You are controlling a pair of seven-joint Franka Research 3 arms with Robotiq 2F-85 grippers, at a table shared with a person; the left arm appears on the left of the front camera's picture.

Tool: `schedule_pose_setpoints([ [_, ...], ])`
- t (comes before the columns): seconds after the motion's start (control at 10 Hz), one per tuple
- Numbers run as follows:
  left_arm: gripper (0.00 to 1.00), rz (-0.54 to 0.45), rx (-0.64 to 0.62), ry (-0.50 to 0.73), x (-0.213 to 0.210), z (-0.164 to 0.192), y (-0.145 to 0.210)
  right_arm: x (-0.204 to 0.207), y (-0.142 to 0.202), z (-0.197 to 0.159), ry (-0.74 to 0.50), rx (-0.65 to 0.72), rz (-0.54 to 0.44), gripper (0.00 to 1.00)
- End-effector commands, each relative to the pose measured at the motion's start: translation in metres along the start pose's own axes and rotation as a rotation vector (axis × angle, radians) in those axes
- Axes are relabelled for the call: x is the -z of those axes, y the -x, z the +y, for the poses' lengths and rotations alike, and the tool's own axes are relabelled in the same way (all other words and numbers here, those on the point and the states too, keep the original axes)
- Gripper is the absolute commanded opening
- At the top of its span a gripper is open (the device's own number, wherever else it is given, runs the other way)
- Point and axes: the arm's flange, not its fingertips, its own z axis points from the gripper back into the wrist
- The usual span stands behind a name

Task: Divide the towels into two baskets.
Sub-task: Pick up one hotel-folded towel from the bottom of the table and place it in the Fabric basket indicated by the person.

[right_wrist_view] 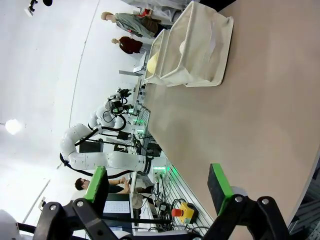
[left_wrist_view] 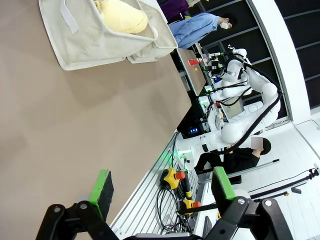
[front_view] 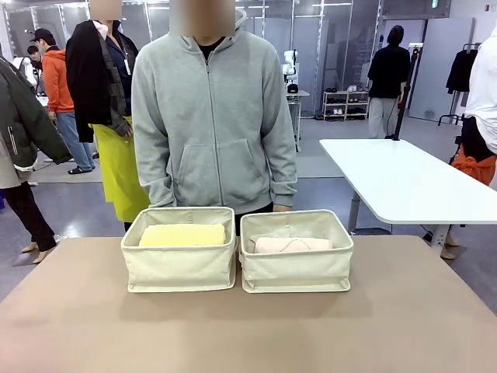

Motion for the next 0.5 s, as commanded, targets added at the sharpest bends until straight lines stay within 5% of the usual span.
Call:
schedule_pose_setpoints([
  [0.0, 1.00, -0.008, -0.006, 0.010, -0.0023, -0.0039, 0.0006, 0.0019, 0.0031, 0.0043, 0.011, 0.008, 0.013, 1.00],
  [0.4, 1.00, -0.008, -0.006, 0.010, -0.0023, -0.0039, 0.0006, 0.0019, 0.0031, 0.0043, 0.011, 0.008, 0.013, 1.00],
])
